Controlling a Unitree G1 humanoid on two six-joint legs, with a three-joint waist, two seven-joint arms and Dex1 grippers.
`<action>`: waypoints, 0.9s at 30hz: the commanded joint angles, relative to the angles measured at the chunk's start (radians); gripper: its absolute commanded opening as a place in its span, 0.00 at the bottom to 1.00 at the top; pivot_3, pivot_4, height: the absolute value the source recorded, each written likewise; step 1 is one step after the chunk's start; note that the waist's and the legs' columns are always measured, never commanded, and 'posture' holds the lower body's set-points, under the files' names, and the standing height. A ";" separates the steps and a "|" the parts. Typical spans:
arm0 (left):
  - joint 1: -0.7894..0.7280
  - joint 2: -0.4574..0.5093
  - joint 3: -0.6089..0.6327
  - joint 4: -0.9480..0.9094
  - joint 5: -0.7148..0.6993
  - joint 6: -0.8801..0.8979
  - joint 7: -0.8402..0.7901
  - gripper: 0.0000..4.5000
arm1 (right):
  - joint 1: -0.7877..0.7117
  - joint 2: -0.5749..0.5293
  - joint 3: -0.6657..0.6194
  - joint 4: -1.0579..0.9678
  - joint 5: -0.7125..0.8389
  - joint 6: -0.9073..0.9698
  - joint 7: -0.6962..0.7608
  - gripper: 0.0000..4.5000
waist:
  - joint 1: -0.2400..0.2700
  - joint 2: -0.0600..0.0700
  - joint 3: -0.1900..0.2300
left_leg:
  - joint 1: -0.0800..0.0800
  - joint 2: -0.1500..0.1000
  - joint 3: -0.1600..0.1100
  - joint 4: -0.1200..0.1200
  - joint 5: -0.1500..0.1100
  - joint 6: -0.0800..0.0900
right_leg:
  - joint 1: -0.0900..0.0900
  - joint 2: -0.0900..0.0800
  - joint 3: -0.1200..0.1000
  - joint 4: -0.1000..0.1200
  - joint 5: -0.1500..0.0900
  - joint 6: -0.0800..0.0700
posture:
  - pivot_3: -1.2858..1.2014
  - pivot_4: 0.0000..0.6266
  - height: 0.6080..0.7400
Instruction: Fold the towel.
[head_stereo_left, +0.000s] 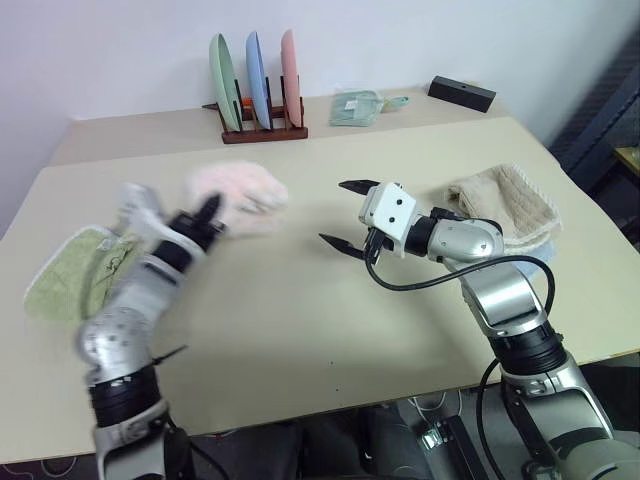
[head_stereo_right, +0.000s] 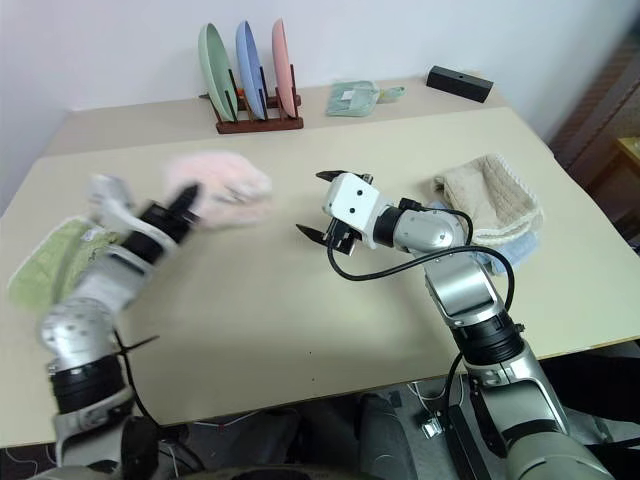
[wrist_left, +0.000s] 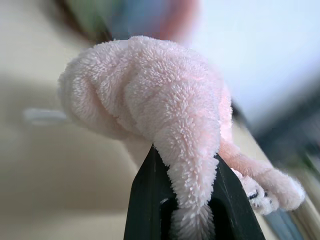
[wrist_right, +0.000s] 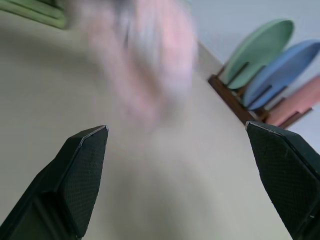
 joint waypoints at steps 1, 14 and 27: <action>0.028 0.053 0.169 -0.034 -0.010 -0.110 0.069 0.01 | -0.002 0.008 -0.014 -0.012 0.002 -0.034 -0.009 1.00 | 0.001 0.000 0.000 | 0.000 0.000 0.000 0.000 0.000 0.000 | 0.000 0.000 0.000 0.000 0.000 0.000 | 0.52 0.24 1.00; 0.321 -0.049 0.296 0.016 -0.118 -0.145 0.202 0.08 | -0.018 0.044 0.012 0.037 -0.005 -0.089 0.013 1.00 | 0.034 -0.002 -0.001 | 0.002 -0.001 -0.001 0.003 0.000 0.000 | 0.004 0.000 0.000 0.000 0.000 0.000 | 0.52 0.24 1.00; 0.654 -0.075 0.252 -0.154 -0.341 -0.098 0.109 0.99 | -0.007 0.030 0.003 0.053 -0.006 -0.108 0.020 1.00 | 0.029 -0.002 -0.001 | 0.002 0.000 0.000 0.001 0.000 0.000 | 0.003 0.000 0.002 0.000 0.000 0.000 | 0.52 0.24 1.00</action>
